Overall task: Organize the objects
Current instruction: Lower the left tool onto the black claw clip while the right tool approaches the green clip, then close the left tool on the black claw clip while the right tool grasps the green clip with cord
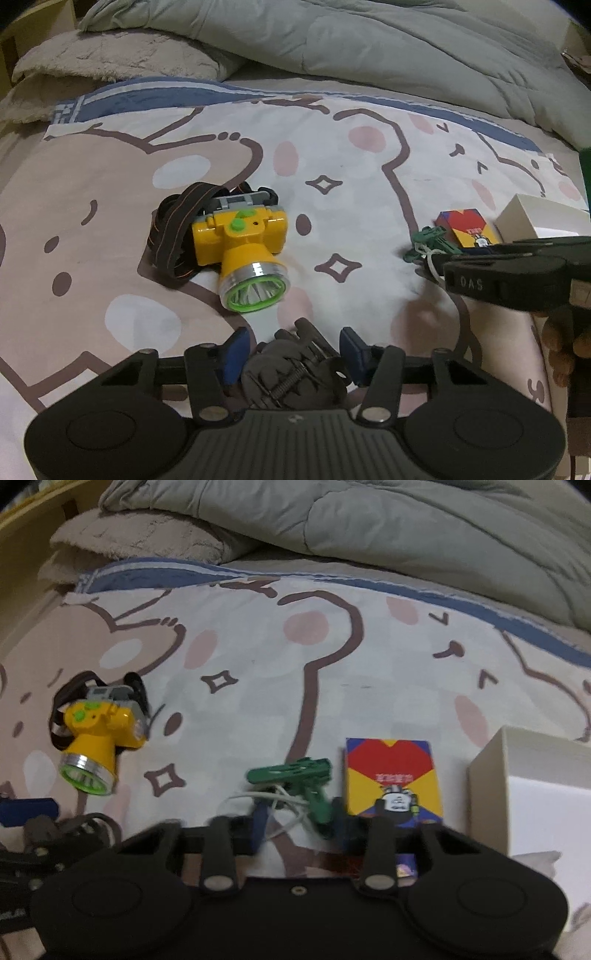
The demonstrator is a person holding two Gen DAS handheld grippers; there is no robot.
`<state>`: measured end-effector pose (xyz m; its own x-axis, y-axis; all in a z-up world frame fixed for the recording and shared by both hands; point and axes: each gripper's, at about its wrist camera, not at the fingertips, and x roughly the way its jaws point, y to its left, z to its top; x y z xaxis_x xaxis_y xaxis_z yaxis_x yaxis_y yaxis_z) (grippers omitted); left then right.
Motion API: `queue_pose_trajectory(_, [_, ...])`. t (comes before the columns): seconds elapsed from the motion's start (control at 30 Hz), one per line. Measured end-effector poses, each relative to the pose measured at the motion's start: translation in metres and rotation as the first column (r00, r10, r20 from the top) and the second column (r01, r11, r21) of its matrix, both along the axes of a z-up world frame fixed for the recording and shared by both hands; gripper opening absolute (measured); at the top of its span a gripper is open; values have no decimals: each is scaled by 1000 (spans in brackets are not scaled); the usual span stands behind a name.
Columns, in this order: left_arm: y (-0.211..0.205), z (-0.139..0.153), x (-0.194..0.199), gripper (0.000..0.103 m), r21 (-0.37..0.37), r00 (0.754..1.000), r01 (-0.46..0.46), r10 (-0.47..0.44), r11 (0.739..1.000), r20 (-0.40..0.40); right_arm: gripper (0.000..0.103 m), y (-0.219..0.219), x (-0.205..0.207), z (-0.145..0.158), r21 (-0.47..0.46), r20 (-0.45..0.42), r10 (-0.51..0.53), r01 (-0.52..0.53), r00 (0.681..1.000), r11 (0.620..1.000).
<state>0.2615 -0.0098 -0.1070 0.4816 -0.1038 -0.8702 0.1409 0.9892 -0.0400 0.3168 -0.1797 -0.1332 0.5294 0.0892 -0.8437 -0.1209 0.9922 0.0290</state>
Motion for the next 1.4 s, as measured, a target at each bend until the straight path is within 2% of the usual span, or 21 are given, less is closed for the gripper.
queue_pose_trajectory(0.1, [2, 3, -4, 58, -17, 1000, -6, 6, 1000, 4, 22, -4, -2, 5, 21, -5, -17, 17, 1000, 1000])
queue_pose_trajectory(0.17, [7, 6, -7, 77, -49, 1000, -16, 16, 999, -6, 22, -4, -5, 10, 18, 8, -24, 24, 1000, 1000])
queue_pose_trajectory(0.23, [11, 10, -10, 81, -69, 999, -34, 33, 997, -9, 22, -4, -8, 16, 21, 24, -32, 31, 999, 999])
queue_pose_trajectory(0.37, [12, 17, -19, 81, -77, 1000, 15, -15, 997, 0, 22, -7, -13, 27, 39, 42, -53, 52, 998, 998])
queue_pose_trajectory(0.47, [8, 18, -27, 81, -29, 996, 90, -90, 996, 6, 22, -8, -16, 34, 49, 44, -69, 66, 997, 997])
queue_pose_trajectory(0.57, [2, 15, -32, 81, 0, 989, 147, -147, 989, -23, 22, -10, -20, 39, 54, 51, -74, 71, 996, 996])
queue_pose_trajectory(0.67, [-1, 9, -36, 81, 17, 984, 168, -167, 986, -55, 22, -11, -24, 45, 59, 58, -73, 70, 996, 996])
queue_pose_trajectory(0.8, [-8, 5, -40, 81, 82, 982, 187, -184, 979, -53, 22, -16, -30, 52, 61, 67, -74, 70, 995, 996])
queue_pose_trajectory(0.9, [-12, -3, -40, 75, 147, 981, 192, -183, 970, -72, 22, -21, -33, 56, 59, 72, -79, 75, 994, 995])
queue_pose_trajectory(1.0, [-11, -7, -39, 73, 163, 983, 173, -161, 971, -89, 22, -27, -36, 58, 54, 73, -81, 77, 994, 996])
queue_pose_trajectory(1.03, [-10, -8, -38, 70, 155, 984, 160, -145, 975, -102, 22, -28, -36, 58, 53, 74, -83, 79, 994, 995])
queue_pose_trajectory(1.07, [-8, -10, -36, 62, 126, 984, 134, -116, 983, -134, 22, -30, -37, 58, 52, 74, -85, 81, 994, 995])
queue_pose_trajectory(1.17, [-4, -15, -34, 52, 60, 978, 52, -39, 997, -204, 22, -36, -37, 58, 51, 72, -98, 94, 993, 994])
queue_pose_trajectory(1.27, [-11, -13, -38, 45, 75, 986, 57, -44, 996, -163, 22, -41, -37, 58, 50, 69, -113, 110, 991, 993])
queue_pose_trajectory(1.4, [-14, -8, -38, 41, -20, 984, 52, -55, 998, -172, 22, -43, -36, 58, 58, 66, -123, 120, 990, 991])
